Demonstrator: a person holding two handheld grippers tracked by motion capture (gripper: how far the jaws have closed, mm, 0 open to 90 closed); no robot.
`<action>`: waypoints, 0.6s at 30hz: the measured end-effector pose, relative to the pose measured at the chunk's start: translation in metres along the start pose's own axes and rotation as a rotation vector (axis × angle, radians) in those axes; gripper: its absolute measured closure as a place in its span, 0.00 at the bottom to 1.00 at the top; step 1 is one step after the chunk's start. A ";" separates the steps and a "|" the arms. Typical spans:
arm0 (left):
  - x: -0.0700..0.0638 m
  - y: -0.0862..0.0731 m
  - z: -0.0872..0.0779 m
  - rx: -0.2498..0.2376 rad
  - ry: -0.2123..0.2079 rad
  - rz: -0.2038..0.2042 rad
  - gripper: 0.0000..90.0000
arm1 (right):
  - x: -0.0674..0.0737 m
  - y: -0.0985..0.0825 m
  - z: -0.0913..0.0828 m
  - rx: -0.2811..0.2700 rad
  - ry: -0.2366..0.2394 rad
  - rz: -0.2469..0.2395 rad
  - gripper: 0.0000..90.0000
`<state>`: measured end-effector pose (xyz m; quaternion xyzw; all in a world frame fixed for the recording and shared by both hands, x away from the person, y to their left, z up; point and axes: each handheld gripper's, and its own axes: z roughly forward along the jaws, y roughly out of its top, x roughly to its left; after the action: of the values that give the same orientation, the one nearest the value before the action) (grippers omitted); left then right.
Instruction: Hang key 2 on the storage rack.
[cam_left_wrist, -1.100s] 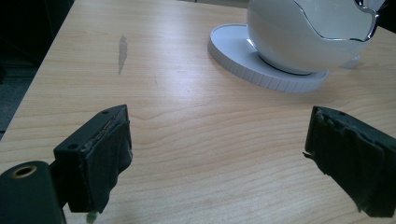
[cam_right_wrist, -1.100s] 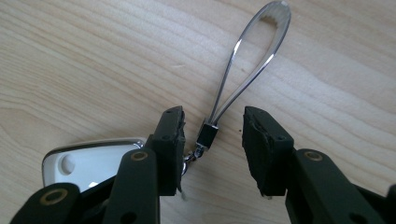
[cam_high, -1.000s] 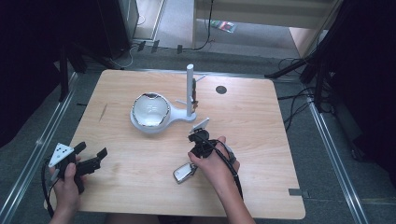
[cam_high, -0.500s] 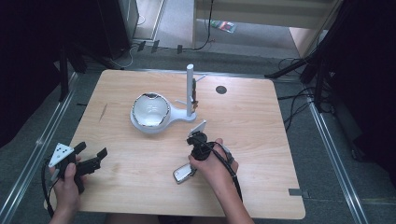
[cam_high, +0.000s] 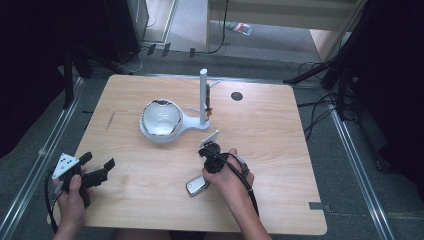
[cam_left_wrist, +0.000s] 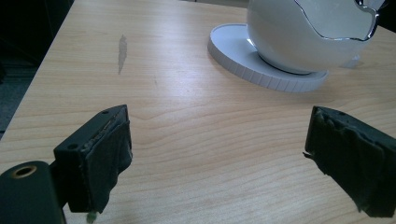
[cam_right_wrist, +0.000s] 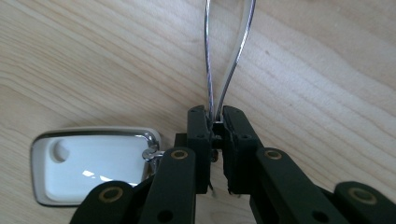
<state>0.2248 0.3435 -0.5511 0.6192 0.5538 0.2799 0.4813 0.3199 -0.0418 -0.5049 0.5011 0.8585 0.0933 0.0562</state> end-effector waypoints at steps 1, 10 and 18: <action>0.000 0.000 0.000 -0.002 0.000 0.000 0.09 | 0.000 0.000 -0.002 -0.016 0.000 0.000 0.92; -0.001 0.000 0.000 -0.001 0.001 0.004 0.09 | 0.002 -0.003 -0.023 -0.137 0.007 -0.019 0.93; 0.000 0.000 0.000 -0.002 0.001 0.004 0.09 | 0.008 -0.010 -0.042 -0.257 0.015 -0.040 0.93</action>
<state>0.2248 0.3430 -0.5512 0.6197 0.5524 0.2818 0.4810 0.2999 -0.0436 -0.4662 0.4719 0.8497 0.2050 0.1151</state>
